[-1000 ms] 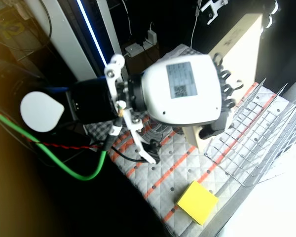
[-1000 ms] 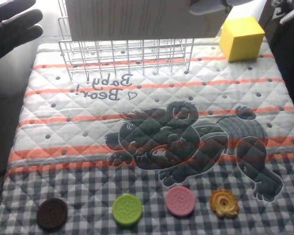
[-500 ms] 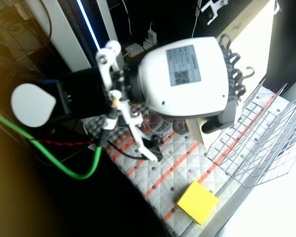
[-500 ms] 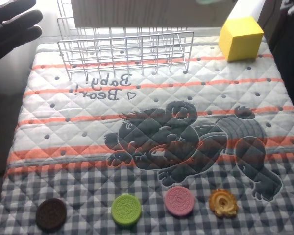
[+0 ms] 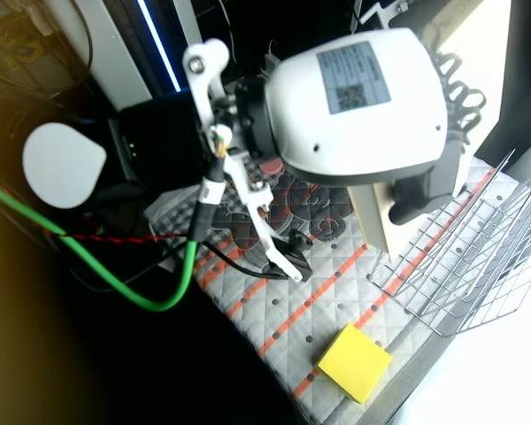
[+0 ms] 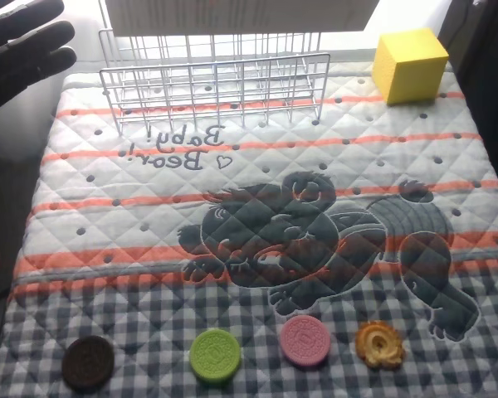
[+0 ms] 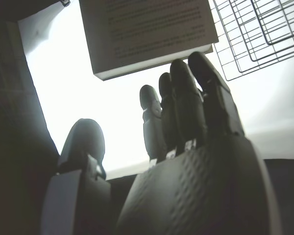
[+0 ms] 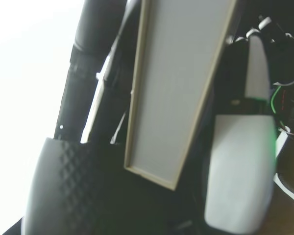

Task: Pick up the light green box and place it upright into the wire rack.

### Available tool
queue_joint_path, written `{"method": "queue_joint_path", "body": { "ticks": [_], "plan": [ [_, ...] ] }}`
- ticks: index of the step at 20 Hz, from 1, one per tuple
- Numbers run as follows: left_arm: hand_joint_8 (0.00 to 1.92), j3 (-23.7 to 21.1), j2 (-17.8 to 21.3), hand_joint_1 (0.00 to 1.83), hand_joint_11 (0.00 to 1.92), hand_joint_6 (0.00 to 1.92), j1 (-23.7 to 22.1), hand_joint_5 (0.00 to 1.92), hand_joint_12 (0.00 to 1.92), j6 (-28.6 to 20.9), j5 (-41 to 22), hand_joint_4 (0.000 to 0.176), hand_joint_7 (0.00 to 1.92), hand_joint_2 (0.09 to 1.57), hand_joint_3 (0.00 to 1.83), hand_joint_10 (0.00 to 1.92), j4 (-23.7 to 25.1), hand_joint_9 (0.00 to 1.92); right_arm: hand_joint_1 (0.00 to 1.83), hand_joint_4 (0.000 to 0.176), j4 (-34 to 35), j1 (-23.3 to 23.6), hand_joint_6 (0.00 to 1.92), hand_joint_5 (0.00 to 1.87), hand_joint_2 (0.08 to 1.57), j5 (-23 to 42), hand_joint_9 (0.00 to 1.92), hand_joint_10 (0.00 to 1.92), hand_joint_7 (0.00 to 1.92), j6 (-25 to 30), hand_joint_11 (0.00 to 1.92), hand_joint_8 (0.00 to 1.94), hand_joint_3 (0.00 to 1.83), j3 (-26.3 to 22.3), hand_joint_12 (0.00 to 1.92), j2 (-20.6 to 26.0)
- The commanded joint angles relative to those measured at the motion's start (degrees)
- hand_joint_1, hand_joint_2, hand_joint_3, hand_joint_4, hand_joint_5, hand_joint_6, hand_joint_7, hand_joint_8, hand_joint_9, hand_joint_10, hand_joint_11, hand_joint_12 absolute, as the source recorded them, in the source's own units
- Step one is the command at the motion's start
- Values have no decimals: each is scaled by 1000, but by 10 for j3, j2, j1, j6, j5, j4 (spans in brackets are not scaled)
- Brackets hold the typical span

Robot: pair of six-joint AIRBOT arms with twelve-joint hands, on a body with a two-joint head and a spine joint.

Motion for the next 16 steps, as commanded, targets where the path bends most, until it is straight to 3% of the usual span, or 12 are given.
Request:
{"method": "queue_joint_path", "body": {
  "ticks": [1,2,5,6,9,10,16],
  "plan": [
    [3,3,-1,577,128,5,-10,557,789,-5,-69,20,430,1154,0,2,-11,450,1154,0,29,5,1011,952,1130,47,1688,3,1541,0,1380,8,3,3,754,0],
    [2,4,-3,573,120,5,-11,560,788,-5,-69,15,429,1155,0,0,-9,446,1153,0,29,4,1027,943,1135,45,1694,5,1556,0,1382,12,2,7,760,-6],
    [3,5,-4,558,127,2,-13,558,795,-5,-69,34,430,1153,0,5,-6,448,1156,0,31,-4,998,960,1128,35,1741,23,1578,0,1382,10,0,17,954,-17],
    [1,4,-4,549,131,0,-13,539,799,-5,-71,61,425,1154,0,4,-6,448,1157,0,33,-8,992,965,1126,32,1725,16,1570,0,1372,6,0,21,952,-21],
    [3,3,-3,561,121,1,-13,540,808,-5,-79,48,438,1148,0,4,-6,455,1159,0,43,-23,956,987,1116,28,1701,3,1555,0,1396,0,0,31,810,-28],
    [1,3,-3,555,107,0,-13,521,806,-5,-81,66,433,1150,0,1,-6,450,1160,0,45,-25,955,988,1114,27,1691,0,1541,0,1386,0,0,32,793,-30],
    [0,0,-2,543,74,2,-13,544,871,-5,-93,26,421,1157,2,0,-4,443,1164,0,62,-45,928,1003,1107,25,1730,12,1566,0,1434,7,0,47,798,-41]
  ]
}}
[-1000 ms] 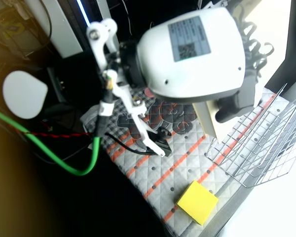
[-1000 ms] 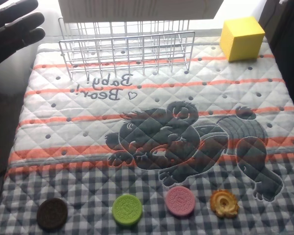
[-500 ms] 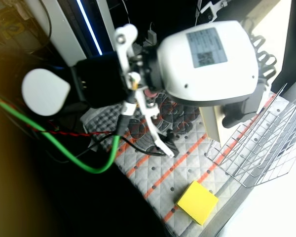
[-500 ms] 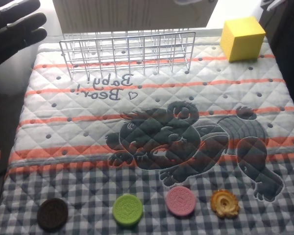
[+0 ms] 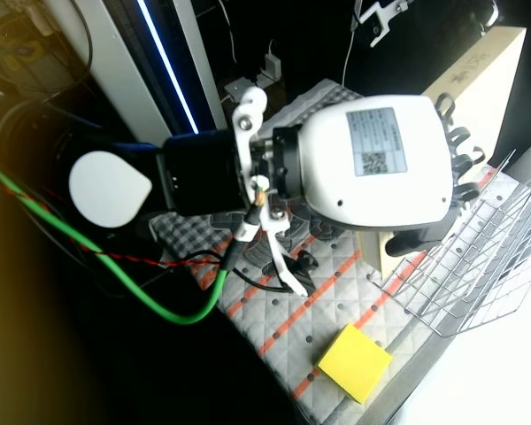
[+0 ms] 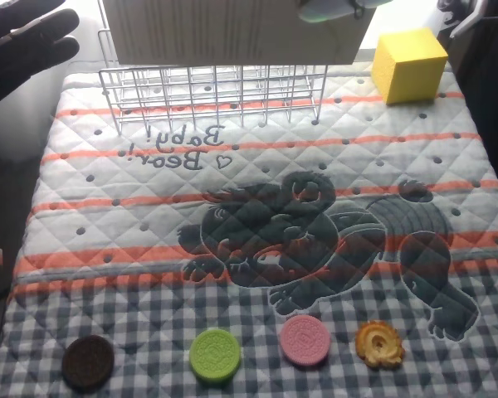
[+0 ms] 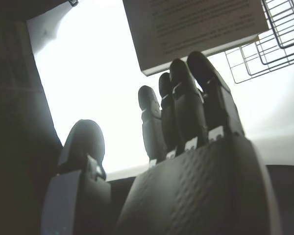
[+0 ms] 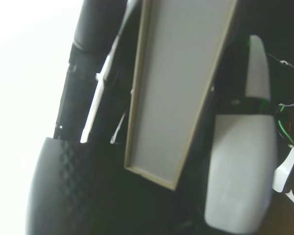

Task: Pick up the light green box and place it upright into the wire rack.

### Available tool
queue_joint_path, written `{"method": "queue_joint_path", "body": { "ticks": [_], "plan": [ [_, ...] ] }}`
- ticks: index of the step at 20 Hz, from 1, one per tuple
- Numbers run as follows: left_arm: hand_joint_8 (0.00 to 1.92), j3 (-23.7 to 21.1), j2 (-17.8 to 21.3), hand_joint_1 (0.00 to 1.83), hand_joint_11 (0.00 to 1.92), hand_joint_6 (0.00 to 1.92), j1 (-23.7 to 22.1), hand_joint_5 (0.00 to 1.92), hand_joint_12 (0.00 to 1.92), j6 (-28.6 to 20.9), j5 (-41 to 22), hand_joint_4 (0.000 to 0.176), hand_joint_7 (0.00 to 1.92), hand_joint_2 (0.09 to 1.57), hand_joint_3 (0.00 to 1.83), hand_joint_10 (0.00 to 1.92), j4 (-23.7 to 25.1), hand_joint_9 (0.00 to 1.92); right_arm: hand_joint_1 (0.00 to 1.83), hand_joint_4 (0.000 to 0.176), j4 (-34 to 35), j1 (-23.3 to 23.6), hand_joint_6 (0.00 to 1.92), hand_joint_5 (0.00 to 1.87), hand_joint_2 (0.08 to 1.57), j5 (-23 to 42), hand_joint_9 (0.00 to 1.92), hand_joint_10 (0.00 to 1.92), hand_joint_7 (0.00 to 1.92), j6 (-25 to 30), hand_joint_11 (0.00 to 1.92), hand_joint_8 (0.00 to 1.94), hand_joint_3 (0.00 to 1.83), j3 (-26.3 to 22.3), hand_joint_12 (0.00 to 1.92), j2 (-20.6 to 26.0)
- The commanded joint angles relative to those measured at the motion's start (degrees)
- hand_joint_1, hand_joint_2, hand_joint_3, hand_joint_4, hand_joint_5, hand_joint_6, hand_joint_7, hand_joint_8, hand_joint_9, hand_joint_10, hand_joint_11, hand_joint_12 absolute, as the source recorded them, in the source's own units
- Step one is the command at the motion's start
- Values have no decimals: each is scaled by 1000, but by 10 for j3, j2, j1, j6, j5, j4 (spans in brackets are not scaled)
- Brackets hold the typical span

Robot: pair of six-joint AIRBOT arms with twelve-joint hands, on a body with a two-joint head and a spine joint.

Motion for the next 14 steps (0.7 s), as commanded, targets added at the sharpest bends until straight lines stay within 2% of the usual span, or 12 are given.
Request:
{"method": "queue_joint_path", "body": {
  "ticks": [1,4,6,9,12,14],
  "plan": [
    [0,0,1,544,74,2,-7,545,874,-5,-74,20,421,1160,4,0,-12,442,1163,0,20,-1,943,994,1110,40,1724,8,1555,-1,1433,3,1,3,777,0],
    [0,0,1,557,53,0,-7,529,876,-5,-75,32,397,1159,1,0,-12,416,1159,0,21,-3,961,982,1116,40,1691,0,1514,-1,1437,0,1,6,735,-4],
    [0,1,1,560,28,0,-7,513,922,-5,-75,56,403,1160,0,0,-12,420,1159,0,22,-2,960,984,1115,40,1689,0,1515,-1,1428,2,1,6,730,-4],
    [0,1,1,566,7,0,-7,459,976,-5,-76,104,390,1164,0,0,-12,414,1158,0,22,2,963,981,1117,41,1691,1,1519,-1,1424,4,1,6,730,-1],
    [1,1,0,575,5,3,-6,466,987,-5,-75,109,386,1160,0,4,-12,417,1155,0,22,15,981,971,1122,49,1664,0,1515,-1,1399,2,1,-3,719,10],
    [0,2,0,581,0,0,-6,455,971,-5,-73,116,385,1160,0,1,-12,408,1158,0,18,23,982,971,1122,53,1683,7,1538,-3,1369,6,1,-9,828,14]
  ]
}}
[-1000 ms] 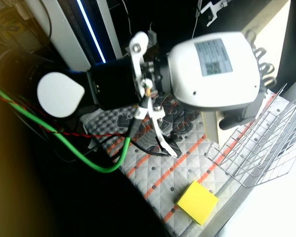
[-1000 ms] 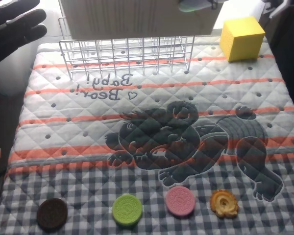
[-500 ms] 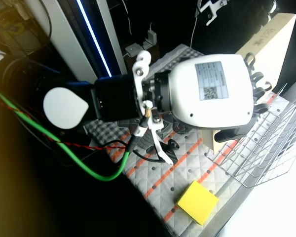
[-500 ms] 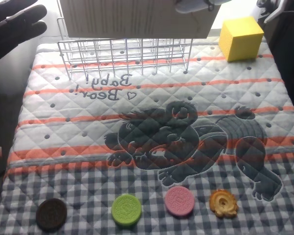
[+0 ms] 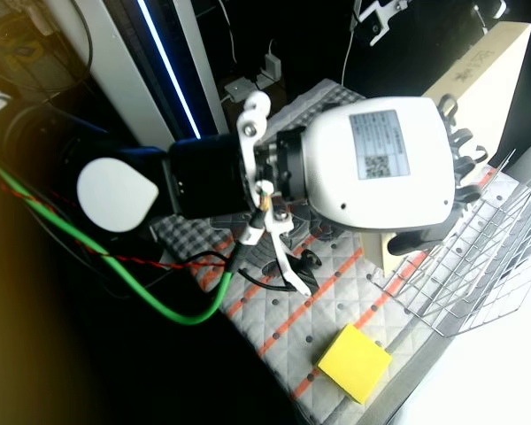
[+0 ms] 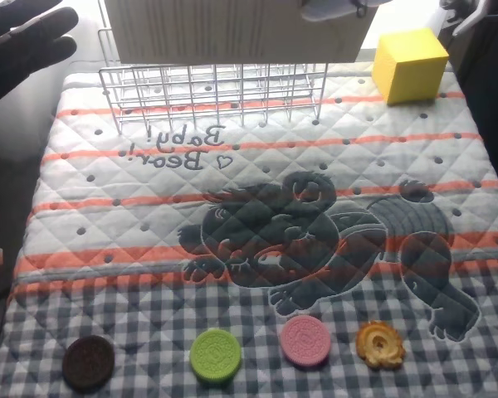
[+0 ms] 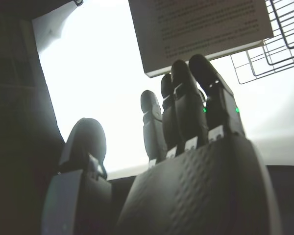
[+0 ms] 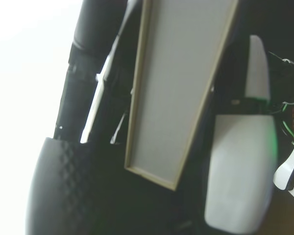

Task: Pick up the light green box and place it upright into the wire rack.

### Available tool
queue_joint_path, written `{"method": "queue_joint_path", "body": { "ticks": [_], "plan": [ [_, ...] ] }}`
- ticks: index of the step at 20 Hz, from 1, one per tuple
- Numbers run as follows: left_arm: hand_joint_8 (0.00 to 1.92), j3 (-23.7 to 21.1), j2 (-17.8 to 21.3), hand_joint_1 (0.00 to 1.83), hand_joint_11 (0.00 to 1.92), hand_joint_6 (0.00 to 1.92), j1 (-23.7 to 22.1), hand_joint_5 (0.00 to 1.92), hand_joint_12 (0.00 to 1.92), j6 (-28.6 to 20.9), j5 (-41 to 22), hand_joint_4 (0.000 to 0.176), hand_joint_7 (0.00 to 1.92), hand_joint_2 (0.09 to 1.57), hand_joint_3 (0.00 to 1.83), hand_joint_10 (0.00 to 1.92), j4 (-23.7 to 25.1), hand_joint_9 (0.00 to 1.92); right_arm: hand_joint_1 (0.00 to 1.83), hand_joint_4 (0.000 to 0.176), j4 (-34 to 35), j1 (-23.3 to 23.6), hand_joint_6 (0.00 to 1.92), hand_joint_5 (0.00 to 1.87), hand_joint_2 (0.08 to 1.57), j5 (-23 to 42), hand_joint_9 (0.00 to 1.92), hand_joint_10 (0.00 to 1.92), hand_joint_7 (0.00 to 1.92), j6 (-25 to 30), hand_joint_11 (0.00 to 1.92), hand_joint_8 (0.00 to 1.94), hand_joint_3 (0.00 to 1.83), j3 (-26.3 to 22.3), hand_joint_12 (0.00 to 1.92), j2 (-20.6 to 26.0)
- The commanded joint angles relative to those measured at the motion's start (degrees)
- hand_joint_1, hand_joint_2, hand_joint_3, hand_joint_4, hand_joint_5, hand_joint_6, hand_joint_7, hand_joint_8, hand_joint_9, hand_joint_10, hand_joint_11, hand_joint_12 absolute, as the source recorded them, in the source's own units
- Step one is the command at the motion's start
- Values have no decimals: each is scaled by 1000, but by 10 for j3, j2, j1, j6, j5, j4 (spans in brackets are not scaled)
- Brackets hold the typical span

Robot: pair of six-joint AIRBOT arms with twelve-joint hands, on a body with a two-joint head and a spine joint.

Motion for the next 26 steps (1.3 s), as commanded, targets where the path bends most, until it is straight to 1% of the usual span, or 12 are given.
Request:
{"method": "queue_joint_path", "body": {
  "ticks": [1,2,5,8,9,10,13,16,18,20,23,26],
  "plan": [
    [1,2,0,588,5,0,-7,453,976,-5,-70,117,387,1157,0,3,-12,413,1157,0,25,15,996,963,1125,54,1688,9,1548,1,1342,8,0,-1,885,6],
    [3,2,0,586,6,3,-7,460,978,-5,-70,112,391,1155,0,5,-12,418,1157,0,18,20,988,968,1123,54,1697,12,1559,1,1324,11,0,-3,919,7],
    [4,2,0,558,0,10,-7,489,977,-5,-69,67,399,1160,0,2,-12,414,1159,0,7,30,975,975,1120,54,1724,24,1573,1,1365,14,0,-5,939,6],
    [3,2,0,558,12,12,-7,518,971,-5,-68,48,405,1154,0,1,-12,416,1159,0,-2,30,979,972,1121,52,1732,28,1554,1,1388,4,0,-4,941,4],
    [2,2,-1,565,13,4,-7,503,970,-5,-68,66,403,1154,0,1,-12,415,1159,0,-7,30,976,974,1120,51,1735,29,1562,1,1389,8,0,-4,938,3],
    [3,2,-1,570,25,4,-7,504,970,-5,-68,71,408,1152,0,4,-12,424,1160,0,-12,30,975,975,1119,48,1734,29,1571,1,1382,12,0,-4,937,1],
    [0,2,-1,584,22,2,-7,503,965,-5,-68,68,402,1155,0,1,-12,419,1148,0,-26,30,1054,924,1143,43,1717,21,1582,1,1368,13,4,-3,912,-2],
    [0,1,0,583,22,0,-7,479,959,-5,-70,108,400,1154,0,3,-12,426,1155,0,-30,30,1001,959,1129,38,1694,8,1552,1,1382,5,0,1,851,-4],
    [0,1,0,585,37,0,-7,466,965,-5,-71,114,399,1152,0,4,-12,434,1154,0,-30,30,987,967,1125,37,1701,11,1555,1,1383,6,0,3,846,-6],
    [1,1,0,578,47,3,-7,475,967,-5,-72,103,403,1155,1,5,-12,439,1156,0,-29,28,969,979,1120,37,1690,5,1548,1,1380,2,0,4,836,-9],
    [0,1,0,595,34,0,-7,451,957,-5,-74,133,389,1149,0,0,-12,427,1157,0,-16,18,959,985,1117,38,1636,1,1483,1,1396,0,0,9,703,-13],
    [2,1,0,591,42,2,-7,448,958,-5,-75,127,387,1151,0,3,-12,427,1156,0,-7,6,958,986,1116,38,1656,11,1504,1,1430,9,0,20,707,-20]
  ]
}}
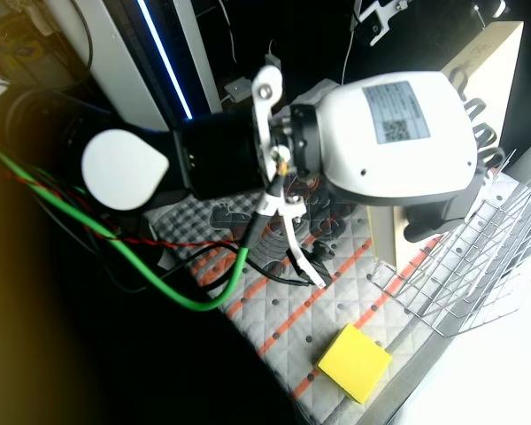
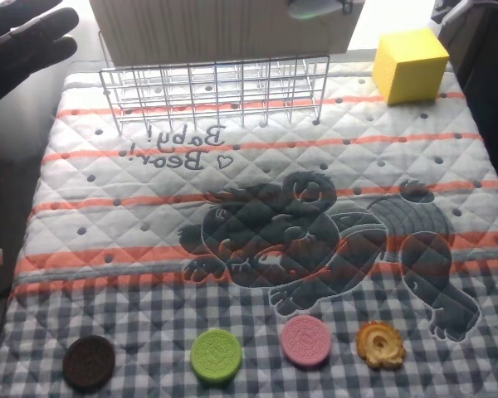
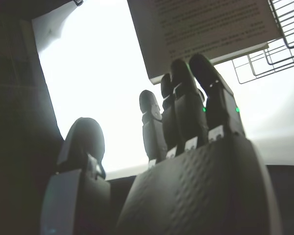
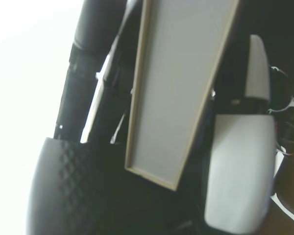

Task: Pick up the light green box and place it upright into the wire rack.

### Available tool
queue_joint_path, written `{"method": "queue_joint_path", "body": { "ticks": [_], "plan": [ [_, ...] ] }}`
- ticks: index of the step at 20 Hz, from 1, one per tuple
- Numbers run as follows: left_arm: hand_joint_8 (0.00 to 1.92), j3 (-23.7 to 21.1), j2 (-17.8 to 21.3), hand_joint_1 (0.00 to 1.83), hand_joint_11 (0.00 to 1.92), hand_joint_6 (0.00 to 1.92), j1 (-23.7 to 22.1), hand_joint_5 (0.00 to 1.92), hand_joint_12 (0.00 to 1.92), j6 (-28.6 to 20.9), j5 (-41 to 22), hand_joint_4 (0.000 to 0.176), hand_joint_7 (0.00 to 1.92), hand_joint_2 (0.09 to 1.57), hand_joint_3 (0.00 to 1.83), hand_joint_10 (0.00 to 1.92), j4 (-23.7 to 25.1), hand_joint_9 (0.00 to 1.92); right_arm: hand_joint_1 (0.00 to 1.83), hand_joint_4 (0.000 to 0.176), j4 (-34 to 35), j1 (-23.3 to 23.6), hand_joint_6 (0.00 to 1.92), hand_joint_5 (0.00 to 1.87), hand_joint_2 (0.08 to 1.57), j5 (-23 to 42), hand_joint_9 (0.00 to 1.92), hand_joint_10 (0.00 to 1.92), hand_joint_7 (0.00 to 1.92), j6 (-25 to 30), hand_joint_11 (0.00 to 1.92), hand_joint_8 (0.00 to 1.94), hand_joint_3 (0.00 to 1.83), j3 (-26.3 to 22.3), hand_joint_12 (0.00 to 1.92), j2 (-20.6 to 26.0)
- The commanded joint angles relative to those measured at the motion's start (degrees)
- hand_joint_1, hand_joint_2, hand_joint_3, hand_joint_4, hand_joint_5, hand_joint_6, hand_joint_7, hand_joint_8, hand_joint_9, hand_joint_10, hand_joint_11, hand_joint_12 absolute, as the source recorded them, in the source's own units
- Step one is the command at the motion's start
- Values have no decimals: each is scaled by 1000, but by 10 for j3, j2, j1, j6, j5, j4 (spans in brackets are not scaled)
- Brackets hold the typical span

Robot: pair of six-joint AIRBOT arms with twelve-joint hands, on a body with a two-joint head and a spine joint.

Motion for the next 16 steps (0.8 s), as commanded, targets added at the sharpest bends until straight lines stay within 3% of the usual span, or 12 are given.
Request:
{"method": "queue_joint_path", "body": {
  "ticks": [1,6,7,10,11,12,13,14,15,16],
  "plan": [
    [3,1,0,601,50,1,-7,447,961,-5,-74,127,392,1149,0,5,-12,434,1161,0,29,4,938,997,1110,44,1673,15,1515,4,1429,9,0,3,711,4],
    [0,0,0,570,52,0,-7,426,959,-5,-75,150,380,1152,1,1,-12,430,1158,0,39,-5,965,980,1116,44,1638,1,1490,4,1386,0,1,6,716,3],
    [0,0,0,569,52,2,-7,431,958,-5,-75,143,378,1154,2,0,-12,427,1158,0,42,-8,965,979,1117,44,1643,3,1491,4,1389,0,1,8,720,3],
    [0,0,0,570,35,2,-7,431,951,-5,-75,144,372,1152,0,0,-12,417,1156,0,45,-12,971,975,1119,45,1574,0,1447,4,1294,0,0,10,791,-1],
    [1,0,0,582,40,3,-7,436,957,-5,-75,135,373,1151,0,1,-12,420,1255,0,45,-13,843,965,1081,45,1490,4,1267,4,1185,598,0,10,820,-2],
    [1,0,0,553,75,2,-7,438,965,-5,-75,128,375,1156,1,5,-12,434,1019,0,48,-14,345,762,1080,45,1255,0,1015,4,908,403,1,10,879,-3],
    [1,0,-1,553,75,2,-7,438,965,-5,-75,128,375,1156,1,5,-12,434,1019,0,52,-16,345,762,1080,45,1255,0,1015,4,908,403,1,10,879,-4],
    [3,0,-1,556,90,4,-7,445,966,-5,-75,122,382,1155,1,9,-12,446,907,0,58,-19,90,699,1073,45,1162,0,969,4,814,182,0,10,891,-4],
    [0,0,-1,548,80,0,-7,438,960,-5,-75,135,370,1155,1,3,-12,434,746,0,60,-20,17,525,1053,45,877,0,764,4,465,37,0,11,1050,-4],
    [2,0,-1,559,77,2,-7,441,961,-5,-75,134,373,1154,0,3,-12,435,671,0,63,-21,3,411,1031,45,712,0,625,4,262,7,0,11,1136,-3]
  ]
}}
